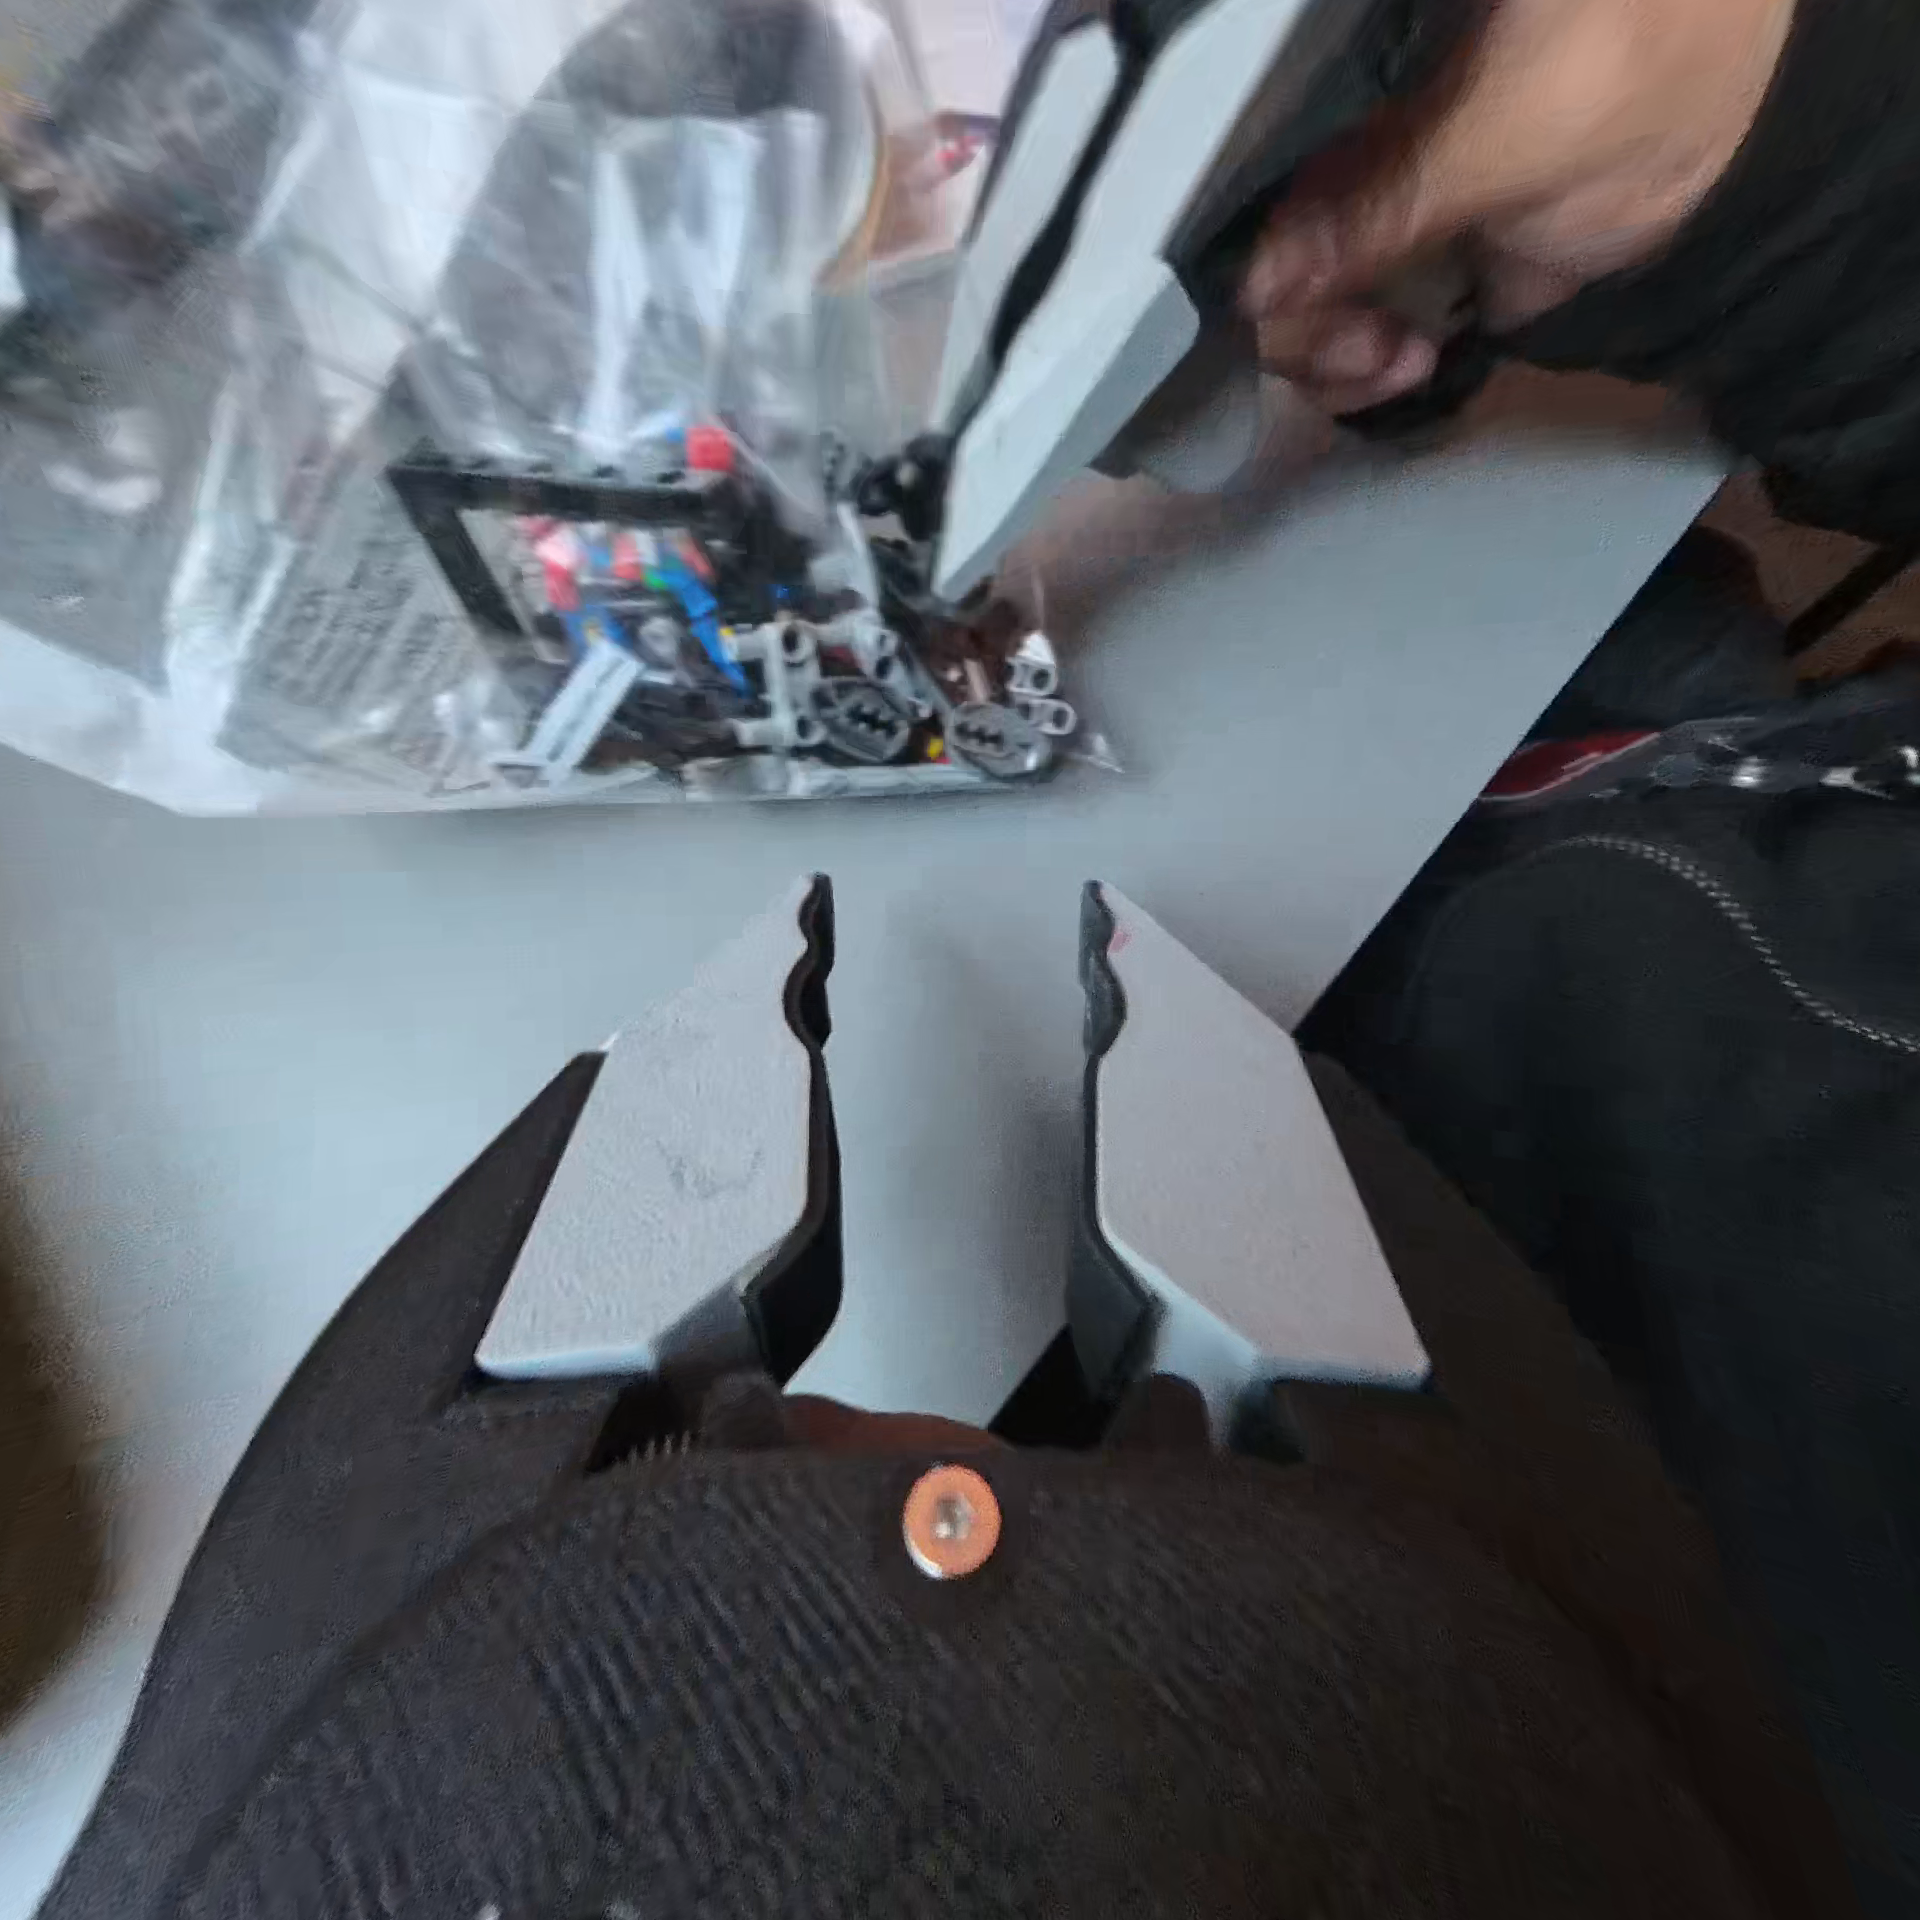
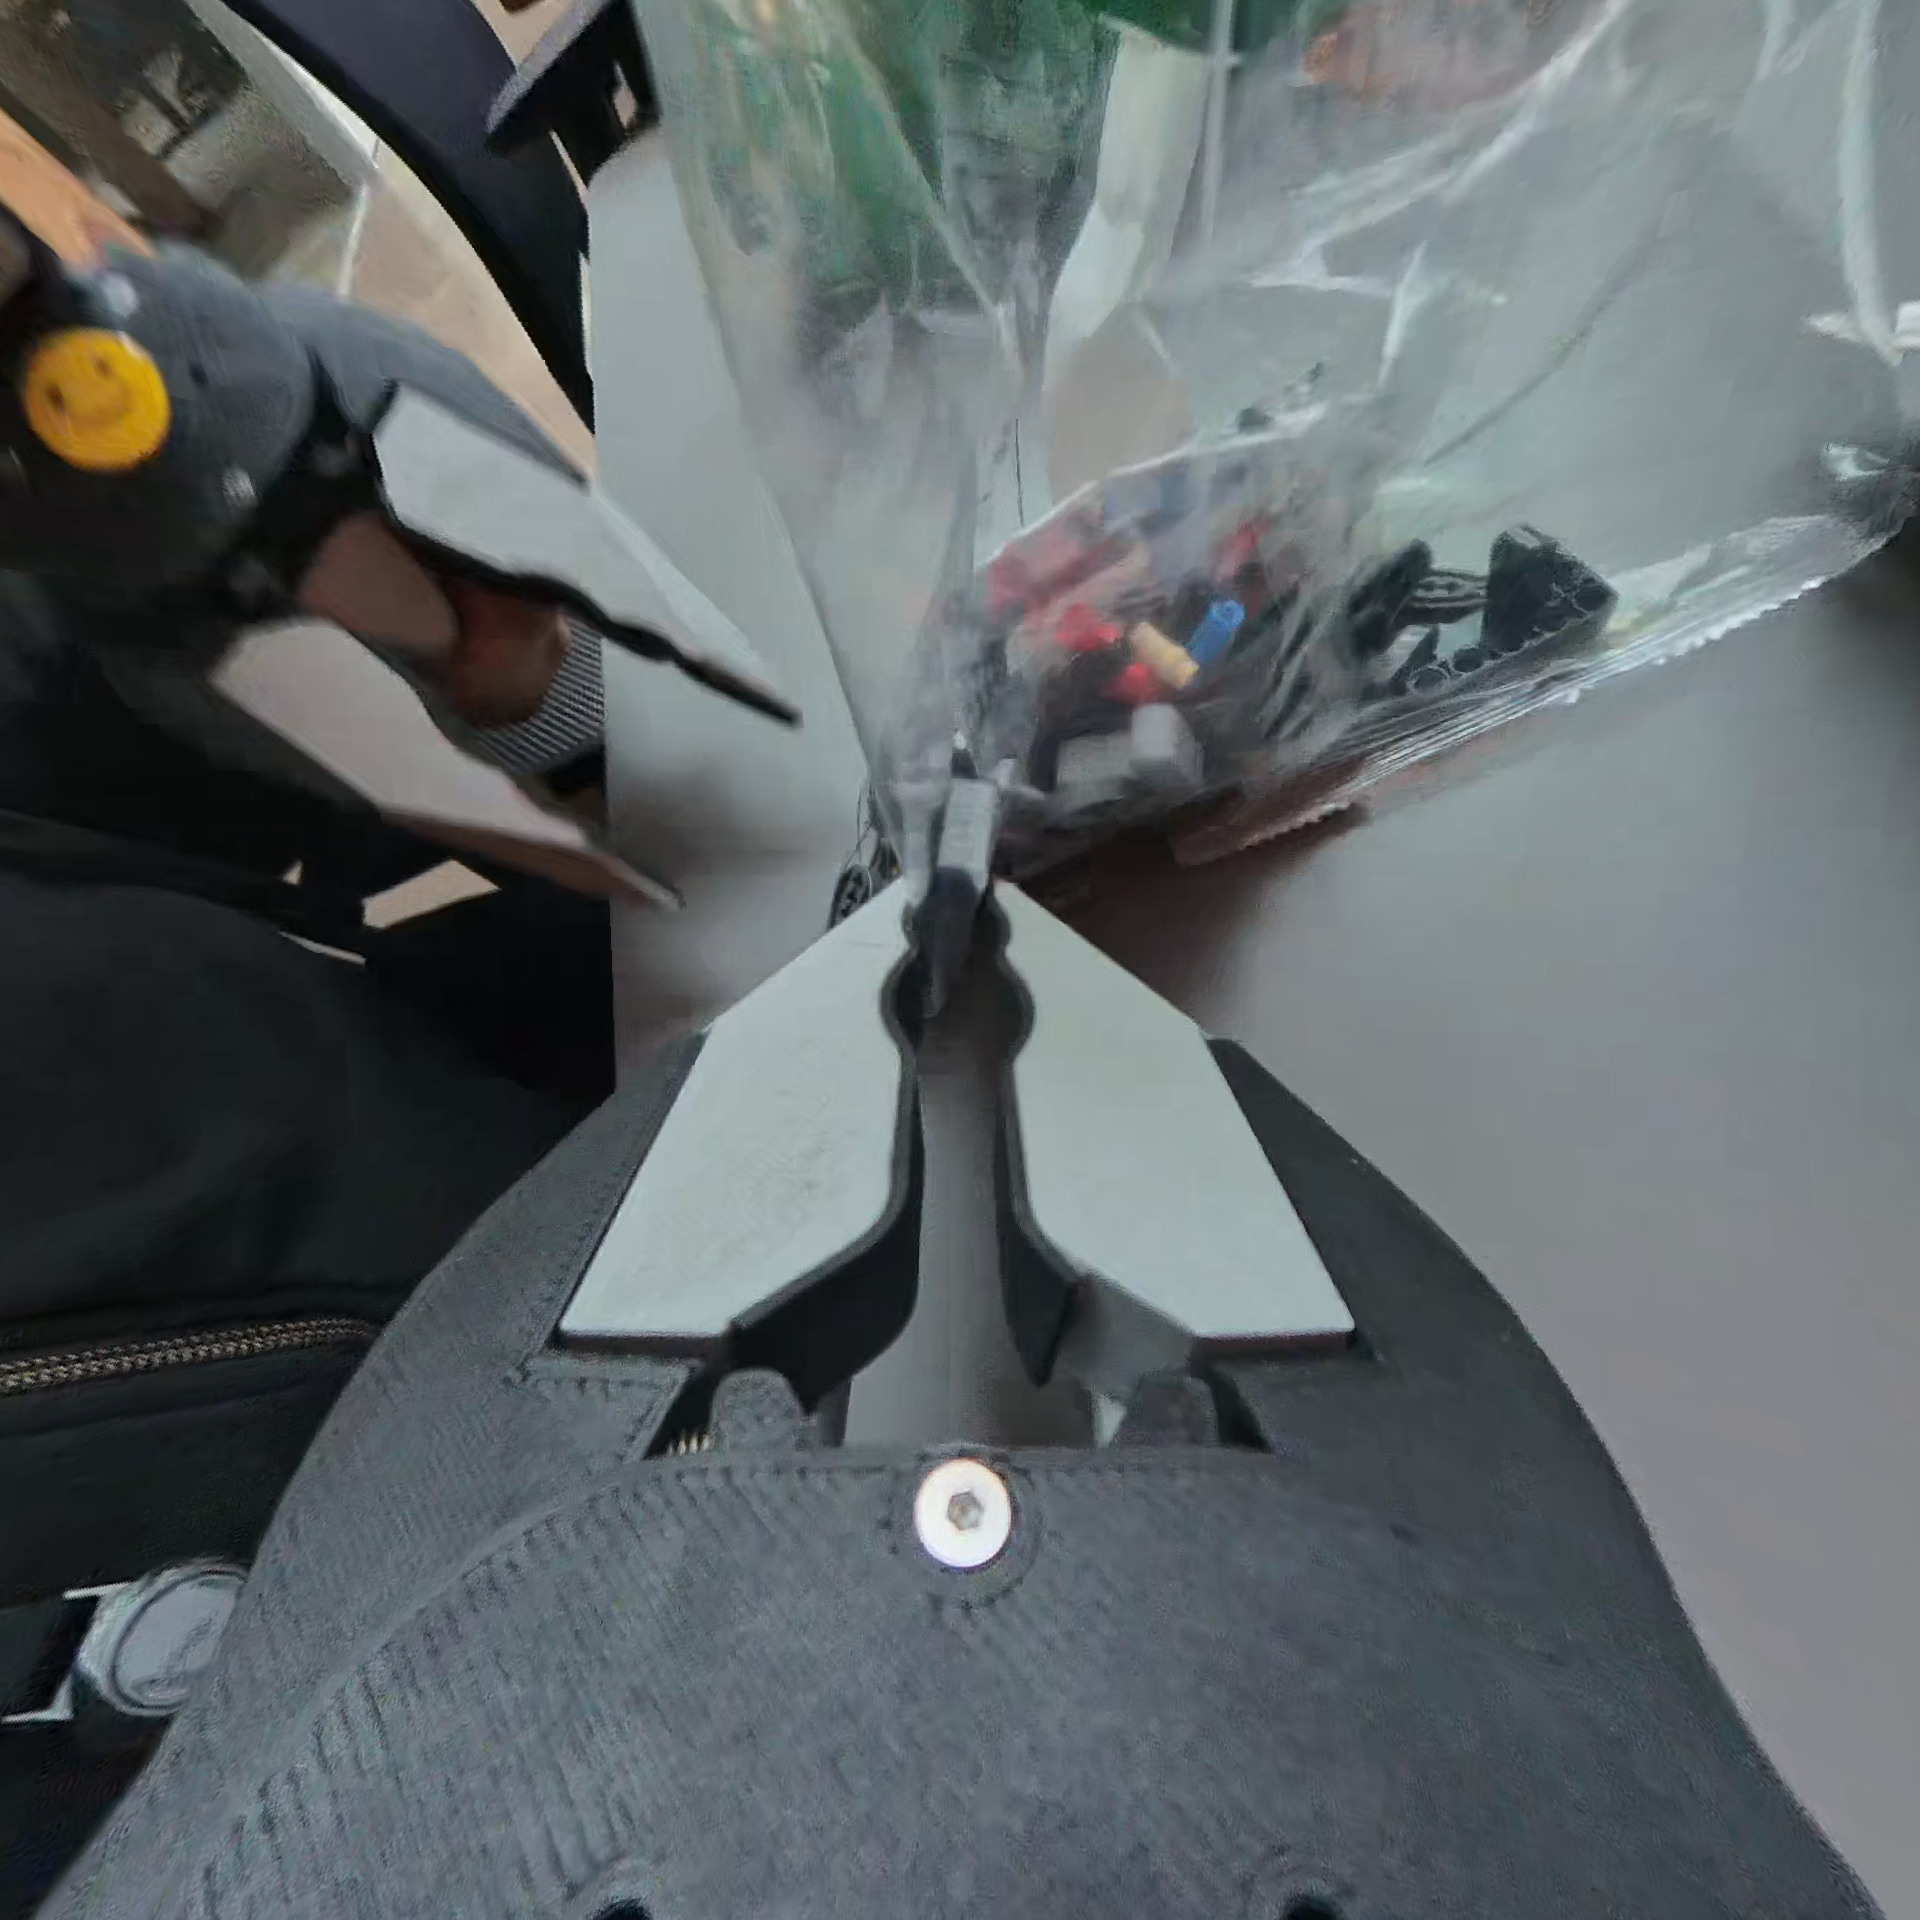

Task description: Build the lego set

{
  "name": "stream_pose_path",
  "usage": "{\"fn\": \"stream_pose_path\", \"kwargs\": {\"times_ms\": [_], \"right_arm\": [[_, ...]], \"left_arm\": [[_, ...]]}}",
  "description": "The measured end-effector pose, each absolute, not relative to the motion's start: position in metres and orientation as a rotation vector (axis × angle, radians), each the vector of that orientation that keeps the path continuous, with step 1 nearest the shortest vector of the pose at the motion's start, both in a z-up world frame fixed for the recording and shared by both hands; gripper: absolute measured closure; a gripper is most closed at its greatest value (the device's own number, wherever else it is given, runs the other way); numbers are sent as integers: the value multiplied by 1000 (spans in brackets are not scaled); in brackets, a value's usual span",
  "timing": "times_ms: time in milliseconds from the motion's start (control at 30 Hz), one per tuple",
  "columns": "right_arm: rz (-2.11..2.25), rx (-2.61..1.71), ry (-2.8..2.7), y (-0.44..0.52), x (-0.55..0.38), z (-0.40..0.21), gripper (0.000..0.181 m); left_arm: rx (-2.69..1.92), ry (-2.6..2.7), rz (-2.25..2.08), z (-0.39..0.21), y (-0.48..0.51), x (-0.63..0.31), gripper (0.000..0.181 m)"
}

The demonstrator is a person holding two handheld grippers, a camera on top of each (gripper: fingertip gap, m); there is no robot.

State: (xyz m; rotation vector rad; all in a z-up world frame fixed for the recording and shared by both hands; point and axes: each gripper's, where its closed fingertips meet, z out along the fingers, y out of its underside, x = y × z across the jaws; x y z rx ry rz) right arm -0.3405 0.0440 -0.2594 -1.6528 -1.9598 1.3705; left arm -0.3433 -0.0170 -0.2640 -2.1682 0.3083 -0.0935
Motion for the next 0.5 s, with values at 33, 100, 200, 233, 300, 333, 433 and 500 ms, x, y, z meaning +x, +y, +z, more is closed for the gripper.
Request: {"fn": "stream_pose_path", "kwargs": {"times_ms": [33,100,200,233,300,333,433,500], "right_arm": [[1376,-1665,-1955,43,-343,-254,177],[1375,-1670,-1940,44,-346,-243,179],[1392,-1728,-1861,48,-356,-225,180],[1390,-1741,-1865,46,-359,-220,180],[1349,-1737,-1860,45,-369,-208,180],[1337,-1728,-1869,43,-374,-201,180],[1298,-1705,-1936,36,-387,-186,180],[1256,-1684,-1945,36,-395,-181,180]], "left_arm": [[-2183,350,-111,-269,-16,-333,134],[-2176,360,-79,-271,-8,-324,131],[-2127,321,-10,-261,9,-317,121],[-2095,308,27,-253,14,-317,120],[-2064,288,147,-243,23,-324,122],[-2054,277,199,-240,26,-329,125],[-1978,258,366,-224,27,-348,147],[-1836,300,582,-198,18,-359,167]]}}
